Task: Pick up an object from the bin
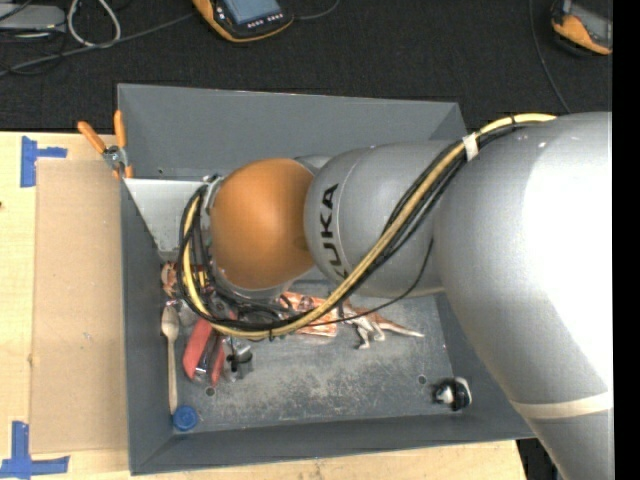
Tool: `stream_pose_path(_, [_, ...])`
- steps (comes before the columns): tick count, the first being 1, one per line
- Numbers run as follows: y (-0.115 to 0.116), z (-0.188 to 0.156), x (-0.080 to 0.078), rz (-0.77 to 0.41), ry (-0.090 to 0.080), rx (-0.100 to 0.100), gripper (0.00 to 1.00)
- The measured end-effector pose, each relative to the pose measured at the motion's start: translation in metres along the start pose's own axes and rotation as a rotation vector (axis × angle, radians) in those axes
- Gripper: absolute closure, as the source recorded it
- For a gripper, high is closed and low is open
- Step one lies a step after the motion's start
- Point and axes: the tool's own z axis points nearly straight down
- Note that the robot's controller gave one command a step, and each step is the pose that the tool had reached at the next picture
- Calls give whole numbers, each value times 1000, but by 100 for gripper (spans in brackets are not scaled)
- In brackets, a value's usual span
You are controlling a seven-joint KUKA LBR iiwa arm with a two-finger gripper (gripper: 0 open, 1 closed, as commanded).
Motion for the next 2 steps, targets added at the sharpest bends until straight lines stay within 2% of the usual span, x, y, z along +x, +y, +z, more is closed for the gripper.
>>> stream_pose_path(1, [-3, -12, -6, -327, -3, 1, 0])
stream_pose_path(2, [-17, 16, -15, -291, -2, -1, 0])
